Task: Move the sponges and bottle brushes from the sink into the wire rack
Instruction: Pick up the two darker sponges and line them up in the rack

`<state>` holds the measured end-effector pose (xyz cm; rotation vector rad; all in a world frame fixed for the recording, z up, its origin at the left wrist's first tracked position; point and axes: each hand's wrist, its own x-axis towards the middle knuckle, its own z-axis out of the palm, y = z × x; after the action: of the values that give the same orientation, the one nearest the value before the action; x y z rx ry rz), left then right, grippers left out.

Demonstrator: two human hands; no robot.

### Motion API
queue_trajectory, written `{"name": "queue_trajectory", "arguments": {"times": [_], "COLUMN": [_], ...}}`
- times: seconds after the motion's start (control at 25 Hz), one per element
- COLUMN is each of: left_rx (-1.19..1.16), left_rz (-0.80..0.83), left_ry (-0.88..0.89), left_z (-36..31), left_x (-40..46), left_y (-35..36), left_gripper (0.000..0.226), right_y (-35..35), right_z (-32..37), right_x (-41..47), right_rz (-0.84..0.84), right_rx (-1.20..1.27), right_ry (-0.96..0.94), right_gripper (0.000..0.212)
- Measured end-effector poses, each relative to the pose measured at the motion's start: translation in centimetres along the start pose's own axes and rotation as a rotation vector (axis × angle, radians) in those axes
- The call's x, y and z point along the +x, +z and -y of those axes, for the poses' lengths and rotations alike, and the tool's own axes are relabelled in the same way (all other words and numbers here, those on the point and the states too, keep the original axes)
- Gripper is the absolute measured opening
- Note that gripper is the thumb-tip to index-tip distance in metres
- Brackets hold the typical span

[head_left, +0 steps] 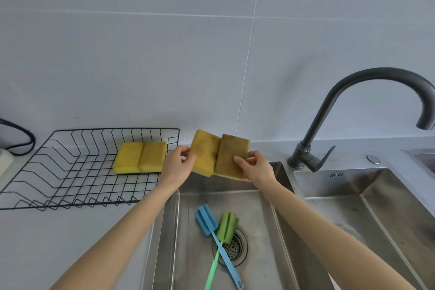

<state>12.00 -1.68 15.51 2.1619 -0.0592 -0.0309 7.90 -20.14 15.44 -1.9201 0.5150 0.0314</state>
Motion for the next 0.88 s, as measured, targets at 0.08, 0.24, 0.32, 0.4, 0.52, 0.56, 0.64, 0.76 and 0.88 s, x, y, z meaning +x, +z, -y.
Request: {"name": "queue_trajectory", "arguments": {"times": [0.08,0.24,0.32,0.4,0.52,0.56,0.64,0.76,0.88], "left_rx": [-0.057,-0.048,-0.016,0.000,-0.010,-0.011,0.000,0.008,0.005], "left_rz": [-0.018,-0.092,-0.106,-0.115,-0.153,-0.163,-0.179,-0.219,-0.285], "left_ry": [-0.013,0.035,0.051,0.032,-0.010,-0.017,-0.030,-0.060,-0.099], "left_z": [0.2,0.2,0.6,1.3,2.7,3.2,4.3,6.0,8.2], "left_x": [-0.1,-0.3,-0.2,0.0,0.3,0.4,0.6,0.9,1.0], "left_y": [-1.3,-3.8,-4.9,-6.2,-8.3,-9.0,-10.5,-12.8,-15.4], "left_gripper": [0.033,0.036,0.041,0.043,0.042,0.041,0.041,0.040,0.041], "right_y": [0.9,2.7,3.6,4.7,6.8,7.7,9.5,12.4,15.6], "right_z": [1.1,3.1,3.9,4.8,5.9,6.3,7.1,8.1,9.0], "right_x": [-0.4,-0.6,-0.6,-0.6,-0.4,-0.3,0.0,0.7,1.6], "right_rz": [0.011,0.033,0.044,0.065,0.119,0.141,0.186,0.247,0.297], "right_rx": [0.010,0.061,0.061,0.056,0.051,0.054,0.061,0.060,0.042], "right_ry": [-0.021,-0.030,-0.045,-0.059,-0.049,-0.046,-0.047,-0.045,-0.039], "right_gripper": [0.048,0.048,0.048,0.046,0.045,0.045,0.044,0.042,0.042]}}
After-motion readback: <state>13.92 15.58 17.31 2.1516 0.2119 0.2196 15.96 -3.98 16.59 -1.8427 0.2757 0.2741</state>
